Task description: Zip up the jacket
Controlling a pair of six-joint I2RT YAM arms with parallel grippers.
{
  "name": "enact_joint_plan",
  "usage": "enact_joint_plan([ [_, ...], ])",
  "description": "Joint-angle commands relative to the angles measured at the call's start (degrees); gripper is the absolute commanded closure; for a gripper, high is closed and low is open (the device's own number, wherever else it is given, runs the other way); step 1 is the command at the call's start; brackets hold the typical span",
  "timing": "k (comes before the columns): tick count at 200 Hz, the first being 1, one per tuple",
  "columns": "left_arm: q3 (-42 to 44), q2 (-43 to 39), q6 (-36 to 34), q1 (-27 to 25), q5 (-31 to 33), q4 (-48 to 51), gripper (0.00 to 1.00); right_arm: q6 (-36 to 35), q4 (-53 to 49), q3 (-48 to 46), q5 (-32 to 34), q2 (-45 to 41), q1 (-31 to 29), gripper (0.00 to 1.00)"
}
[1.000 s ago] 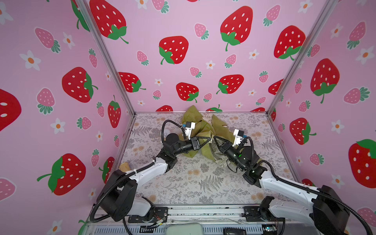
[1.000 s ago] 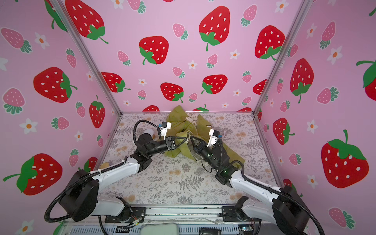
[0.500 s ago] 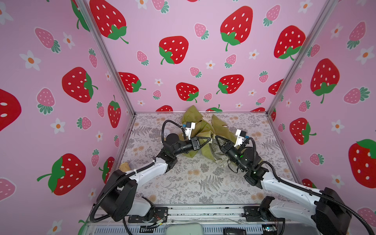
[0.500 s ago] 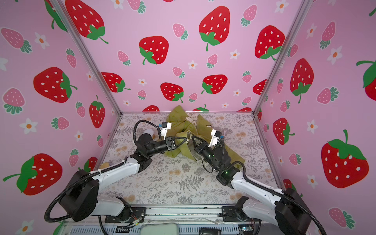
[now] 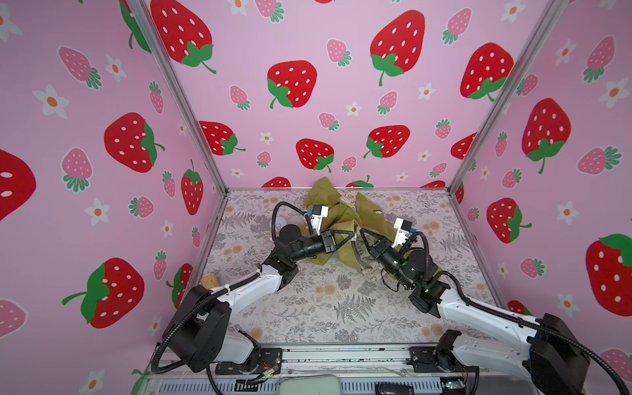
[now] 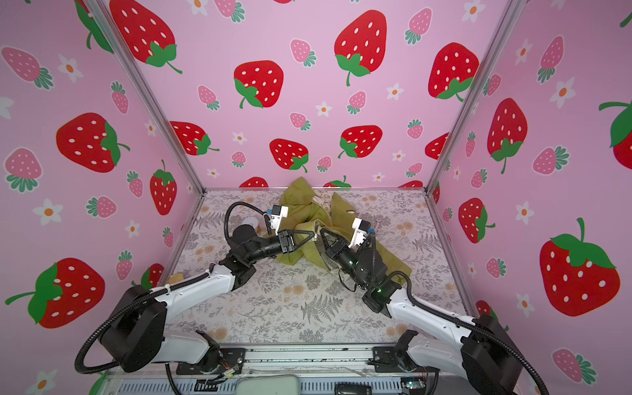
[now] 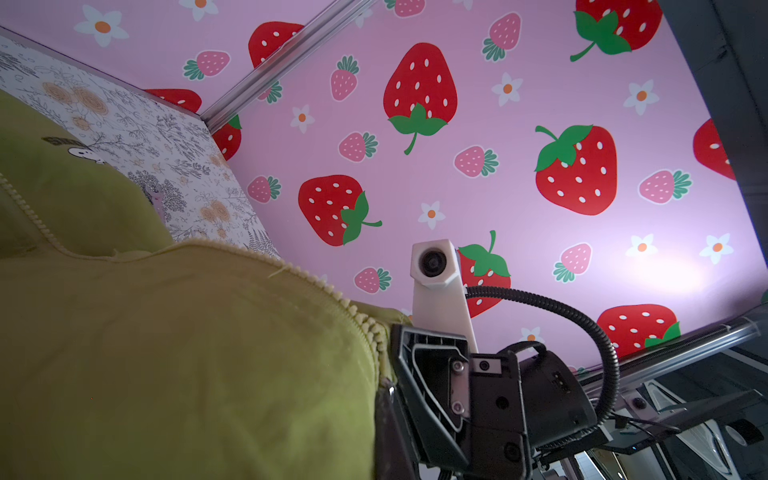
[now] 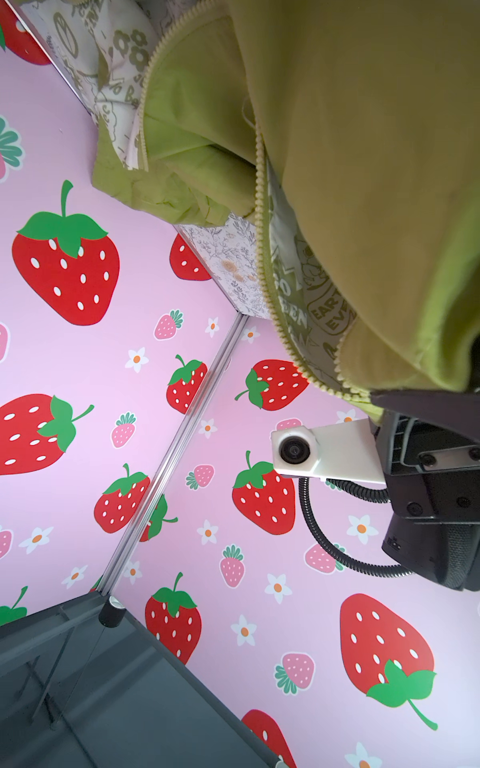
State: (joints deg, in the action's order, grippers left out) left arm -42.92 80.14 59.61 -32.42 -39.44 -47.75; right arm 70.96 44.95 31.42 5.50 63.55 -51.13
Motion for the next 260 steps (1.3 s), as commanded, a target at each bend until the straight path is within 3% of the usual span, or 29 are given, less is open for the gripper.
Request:
enact_joint_plan([
  [1,0.2,-0.8,-0.5,-0.3,-0.2,-2.9,1.00,1.2,2.7,0.0,0.0,0.2,-0.6,1.00],
  [260,-0.1,-0.7,-0.6,-0.3,0.1,-2.9,1.00,0.6,0.0,0.2,0.9,0.1,-1.5,1.00],
])
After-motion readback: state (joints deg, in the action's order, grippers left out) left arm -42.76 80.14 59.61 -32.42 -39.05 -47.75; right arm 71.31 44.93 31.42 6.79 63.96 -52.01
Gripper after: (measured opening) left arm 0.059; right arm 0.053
